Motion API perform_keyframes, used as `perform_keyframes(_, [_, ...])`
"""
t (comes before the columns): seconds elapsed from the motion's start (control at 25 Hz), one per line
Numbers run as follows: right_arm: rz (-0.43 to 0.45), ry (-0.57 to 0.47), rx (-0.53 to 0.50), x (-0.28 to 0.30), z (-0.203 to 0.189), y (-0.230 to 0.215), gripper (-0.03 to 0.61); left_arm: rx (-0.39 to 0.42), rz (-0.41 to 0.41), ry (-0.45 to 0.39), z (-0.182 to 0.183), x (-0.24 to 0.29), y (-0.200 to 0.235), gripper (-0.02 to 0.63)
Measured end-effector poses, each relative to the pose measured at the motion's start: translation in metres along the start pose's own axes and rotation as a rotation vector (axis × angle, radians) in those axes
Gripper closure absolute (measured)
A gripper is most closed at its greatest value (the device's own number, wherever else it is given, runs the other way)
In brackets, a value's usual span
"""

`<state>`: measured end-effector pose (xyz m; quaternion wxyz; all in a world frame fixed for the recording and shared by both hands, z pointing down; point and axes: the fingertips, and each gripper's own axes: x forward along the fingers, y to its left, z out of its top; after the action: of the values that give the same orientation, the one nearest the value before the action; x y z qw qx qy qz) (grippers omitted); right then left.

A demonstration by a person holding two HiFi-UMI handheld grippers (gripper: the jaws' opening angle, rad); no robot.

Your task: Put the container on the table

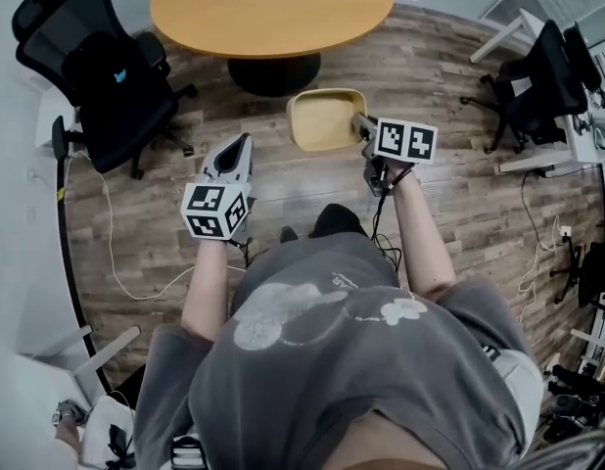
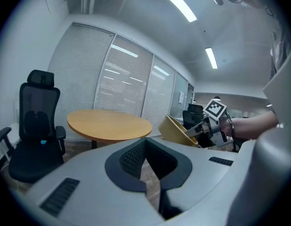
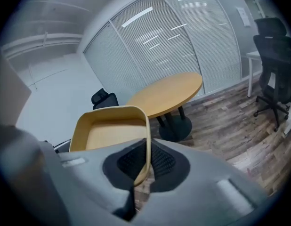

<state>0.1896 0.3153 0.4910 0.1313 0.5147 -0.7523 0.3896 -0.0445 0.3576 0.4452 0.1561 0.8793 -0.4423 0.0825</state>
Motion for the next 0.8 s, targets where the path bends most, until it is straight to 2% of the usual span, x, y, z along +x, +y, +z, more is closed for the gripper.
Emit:
perform_keyframes(0.28, [-0.005, 0.01, 0.021, 0.032, 0.013, 0.002, 0.577, -0.014, 0.017, 0.009, 0.001, 0.012, 0.035, 0.618])
perform_keyframes(0.44, [0.026, 0.045, 0.033, 0.059, 0.019, 0.0, 0.575, -0.021, 0.028, 0.018, 0.002, 0.031, 0.051, 0.618])
perform_keyframes(0.64, [0.033, 0.071, 0.018, 0.103, 0.05, -0.014, 0.575, -0.05, 0.063, 0.025, 0.007, 0.071, 0.083, 0.618])
perform_keyframes(0.8, [0.053, 0.082, 0.01, 0.139, 0.087, -0.024, 0.576, -0.045, 0.078, 0.032, 0.023, 0.11, 0.106, 0.618])
